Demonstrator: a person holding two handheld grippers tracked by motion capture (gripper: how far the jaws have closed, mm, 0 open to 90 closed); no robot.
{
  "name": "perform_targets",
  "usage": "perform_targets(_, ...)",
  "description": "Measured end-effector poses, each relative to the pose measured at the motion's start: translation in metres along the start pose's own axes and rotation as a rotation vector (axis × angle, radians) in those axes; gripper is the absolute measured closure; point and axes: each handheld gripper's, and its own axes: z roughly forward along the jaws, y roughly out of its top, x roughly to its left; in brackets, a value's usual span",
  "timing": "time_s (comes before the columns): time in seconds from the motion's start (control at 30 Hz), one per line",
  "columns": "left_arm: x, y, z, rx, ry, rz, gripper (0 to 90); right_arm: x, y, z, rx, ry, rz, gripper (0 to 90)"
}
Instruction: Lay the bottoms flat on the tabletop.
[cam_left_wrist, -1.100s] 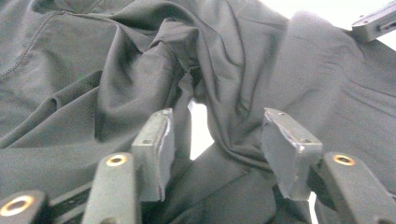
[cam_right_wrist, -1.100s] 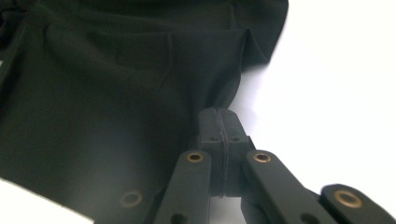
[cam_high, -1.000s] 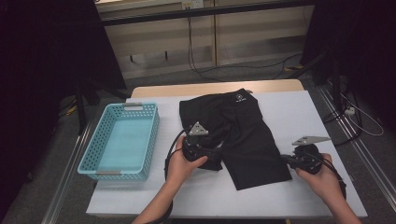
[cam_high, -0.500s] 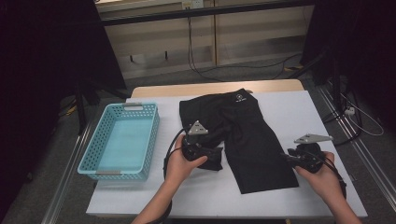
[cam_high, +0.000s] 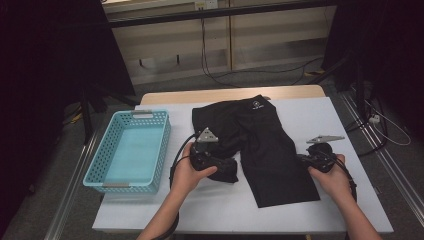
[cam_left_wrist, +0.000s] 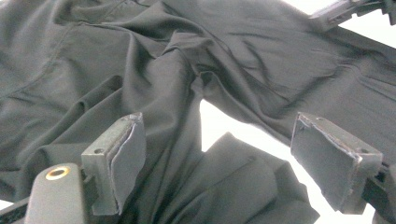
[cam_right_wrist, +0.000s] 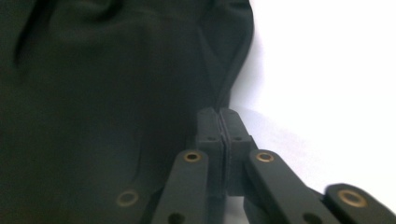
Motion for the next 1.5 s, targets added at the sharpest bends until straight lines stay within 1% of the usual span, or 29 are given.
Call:
perform_targets(0.1,0.002,0.0,-0.003,-0.003,0.005,0.0,18.2,-0.001,-0.005,-0.007,0.01,0.01,0.003,90.0)
perform_targets(0.17,0.002,0.0,-0.004,-0.006,0.006,0.0,18.2,-0.004,-0.01,-0.012,0.015,0.018,0.018,90.0)
perform_targets(0.3,0.002,0.0,-0.005,-0.008,0.007,0.001,18.1,-0.012,-0.018,-0.025,0.016,0.009,0.028,90.0)
perform_targets(0.33,0.002,0.001,-0.006,-0.006,0.004,0.005,18.1,-0.013,-0.019,-0.029,0.023,0.009,0.035,90.0)
perform_targets(0.37,0.002,0.001,-0.006,-0.008,0.004,0.004,18.1,-0.013,-0.02,-0.031,0.02,0.003,0.032,90.0)
perform_targets(0.4,0.002,0.001,-0.007,-0.007,0.004,0.005,18.0,-0.013,-0.022,-0.034,0.029,0.002,0.03,90.0)
perform_targets(0.47,0.003,0.001,-0.007,-0.012,0.004,0.003,18.0,-0.013,-0.025,-0.038,0.03,0.005,0.03,90.0)
perform_targets(0.53,0.003,0.001,-0.007,-0.006,0.003,0.0,17.9,-0.015,-0.029,-0.038,0.02,0.011,0.019,90.0)
perform_targets(0.63,0.004,0.0,-0.008,-0.003,0.002,-0.004,17.8,-0.015,-0.029,-0.035,0.044,0.016,0.026,90.0)
perform_targets(0.67,0.003,0.0,-0.008,-0.002,0.002,-0.003,17.7,-0.015,-0.028,-0.034,0.045,0.014,0.02,89.9)
perform_targets(0.7,0.003,0.0,-0.008,-0.001,0.002,-0.002,17.7,-0.015,-0.027,-0.035,0.049,0.015,0.018,88.7)
perform_targets(0.73,0.003,0.0,-0.007,-0.001,0.001,0.0,17.7,-0.014,-0.026,-0.034,0.05,0.017,0.013,84.4)
perform_targets(0.77,0.003,0.0,-0.007,-0.002,0.0,0.001,17.7,-0.014,-0.025,-0.034,0.047,0.013,0.005,77.6)
perform_targets(0.83,0.003,-0.001,-0.006,0.001,-0.002,-0.003,17.7,-0.014,-0.023,-0.032,0.035,-0.009,-0.02,68.8)
perform_targets(0.87,0.004,-0.001,-0.006,0.003,-0.002,-0.002,17.7,-0.014,-0.02,-0.031,0.018,-0.023,-0.028,61.2)
perform_targets(0.9,0.004,-0.001,-0.006,0.007,-0.001,-0.002,17.6,-0.014,-0.017,-0.029,0.008,-0.038,-0.024,56.1)
perform_targets(0.97,0.004,-0.001,-0.005,0.012,0.002,-0.003,17.4,-0.016,-0.01,-0.025,-0.006,-0.06,-0.016,54.5)
perform_targets(1.0,0.004,-0.001,-0.006,0.015,-0.001,-0.003,17.2,-0.017,-0.006,-0.022,-0.019,-0.061,-0.008,53.6)
perform_targets(1.03,0.004,-0.001,-0.006,0.015,-0.003,-0.003,17.0,-0.018,-0.003,-0.018,-0.033,-0.065,-0.001,53.6)
perform_targets(1.1,0.004,-0.001,-0.007,0.011,0.007,-0.005,16.5,-0.019,0.005,-0.01,-0.038,-0.094,-0.007,54.1)
perform_targets(1.13,0.005,0.0,-0.007,0.007,-0.002,-0.005,16.5,-0.02,0.008,-0.006,-0.048,-0.099,-0.004,55.5)
perform_targets(1.2,0.006,0.0,-0.008,0.006,-0.001,-0.005,16.4,-0.023,0.016,0.003,-0.057,-0.099,0.014,55.9)
perform_targets(1.27,0.007,-0.001,-0.009,0.003,0.0,-0.007,16.4,-0.025,0.022,0.011,-0.08,-0.083,0.029,56.7)
perform_targets(1.33,0.007,-0.001,-0.009,0.001,-0.002,-0.011,16.4,-0.028,0.027,0.019,-0.077,-0.099,0.043,58.2)
perform_targets(1.4,0.008,-0.002,-0.01,0.004,0.001,-0.013,16.4,-0.031,0.032,0.025,-0.08,-0.094,0.064,59.8)
perform_targets(1.47,0.009,-0.003,-0.009,0.005,0.003,-0.017,16.4,-0.032,0.033,0.032,-0.063,-0.115,0.063,64.0)
perform_targets(1.5,0.01,-0.003,-0.009,0.01,0.009,-0.014,16.4,-0.033,0.032,0.035,-0.066,-0.11,0.066,64.8)
